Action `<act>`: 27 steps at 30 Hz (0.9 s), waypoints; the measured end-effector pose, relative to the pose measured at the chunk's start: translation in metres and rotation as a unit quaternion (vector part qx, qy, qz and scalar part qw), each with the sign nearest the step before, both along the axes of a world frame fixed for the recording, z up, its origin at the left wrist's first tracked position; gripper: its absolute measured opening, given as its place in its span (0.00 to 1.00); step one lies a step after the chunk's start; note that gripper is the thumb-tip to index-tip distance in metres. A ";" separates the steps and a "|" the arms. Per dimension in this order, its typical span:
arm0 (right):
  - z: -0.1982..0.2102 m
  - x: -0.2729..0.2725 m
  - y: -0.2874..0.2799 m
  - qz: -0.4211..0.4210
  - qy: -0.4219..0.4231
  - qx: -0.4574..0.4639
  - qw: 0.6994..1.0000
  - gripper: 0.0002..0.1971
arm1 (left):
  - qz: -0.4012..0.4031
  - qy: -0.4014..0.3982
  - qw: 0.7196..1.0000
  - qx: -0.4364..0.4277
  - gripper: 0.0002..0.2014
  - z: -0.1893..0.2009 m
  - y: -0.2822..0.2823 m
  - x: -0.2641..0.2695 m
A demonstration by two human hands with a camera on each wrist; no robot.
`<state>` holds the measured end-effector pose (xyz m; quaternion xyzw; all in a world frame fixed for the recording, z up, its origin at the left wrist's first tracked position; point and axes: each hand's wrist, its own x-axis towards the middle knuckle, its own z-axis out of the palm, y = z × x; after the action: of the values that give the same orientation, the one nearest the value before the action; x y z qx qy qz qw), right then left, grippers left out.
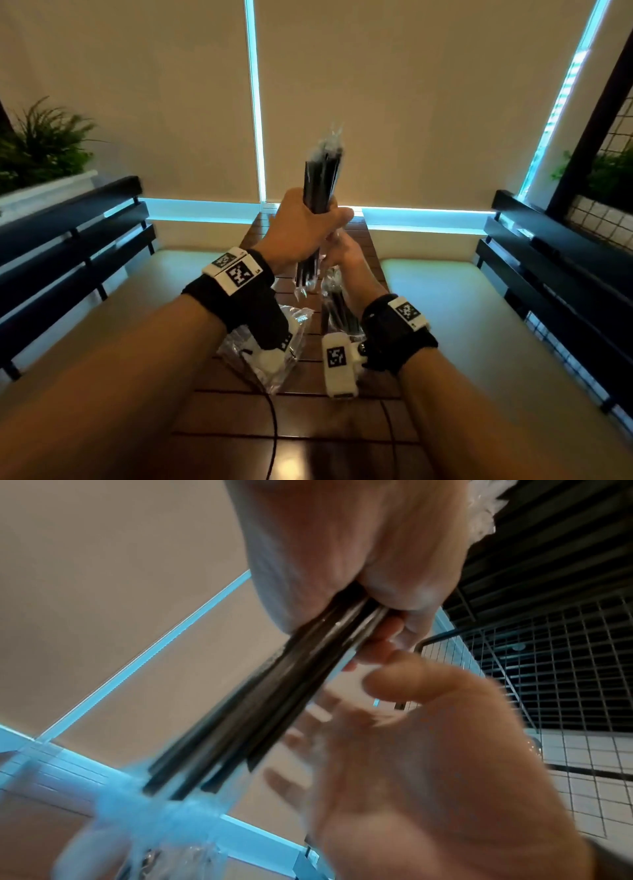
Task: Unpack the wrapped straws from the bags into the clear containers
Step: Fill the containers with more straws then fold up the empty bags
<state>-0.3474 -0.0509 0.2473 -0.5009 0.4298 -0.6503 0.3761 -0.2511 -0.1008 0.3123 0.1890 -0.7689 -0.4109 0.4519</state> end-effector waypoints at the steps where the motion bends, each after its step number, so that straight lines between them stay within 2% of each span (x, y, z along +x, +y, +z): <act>1: 0.003 -0.007 0.005 -0.011 0.042 -0.025 0.999 0.24 | -0.003 0.000 1.000 0.010 0.13 -0.002 0.001 -0.005; 4: 0.009 -0.023 0.010 -0.066 0.187 -0.065 0.978 0.31 | -0.032 0.010 0.998 0.056 0.09 -0.011 0.007 -0.026; 6: 0.005 -0.035 0.010 -0.120 0.244 -0.064 0.960 0.31 | -0.047 -0.004 0.995 0.090 0.18 -0.018 0.008 -0.043; 8: -0.005 -0.049 0.005 -0.167 0.268 -0.063 0.947 0.24 | -0.072 -0.029 0.991 0.107 0.25 -0.022 0.010 -0.053; 10: -0.021 -0.060 -0.001 -0.195 0.268 -0.059 0.942 0.22 | -0.081 -0.068 0.991 0.087 0.26 -0.026 0.009 -0.059; 13: -0.049 -0.073 -0.008 -0.210 0.236 -0.047 0.948 0.24 | -0.099 -0.143 0.984 0.041 0.26 -0.046 -0.002 -0.058; 16: -0.080 -0.081 -0.013 -0.227 0.205 0.003 0.952 0.18 | -0.079 -0.187 0.979 -0.005 0.28 -0.078 -0.019 -0.052; 21: -0.116 -0.081 -0.024 -0.277 0.222 0.054 0.933 0.13 | 0.022 -0.222 0.970 -0.094 0.13 -0.129 -0.027 -0.044; 23: -0.128 -0.079 -0.027 -0.282 0.241 0.059 0.927 0.12 | 0.035 -0.203 0.976 -0.072 0.14 -0.144 -0.027 -0.042; 24: -0.134 -0.078 -0.026 -0.273 0.251 0.049 0.927 0.13 | 0.035 -0.179 0.982 -0.049 0.18 -0.148 -0.026 -0.042; 27: -0.152 -0.075 -0.028 -0.250 0.277 0.061 0.926 0.14 | 0.036 -0.086 0.995 -0.027 0.36 -0.140 -0.025 -0.046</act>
<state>-0.4227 -0.0787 0.0954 -0.5133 0.6671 -0.5311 0.0972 -0.2975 -0.1261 0.1727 0.2384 -0.8084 -0.3557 0.4039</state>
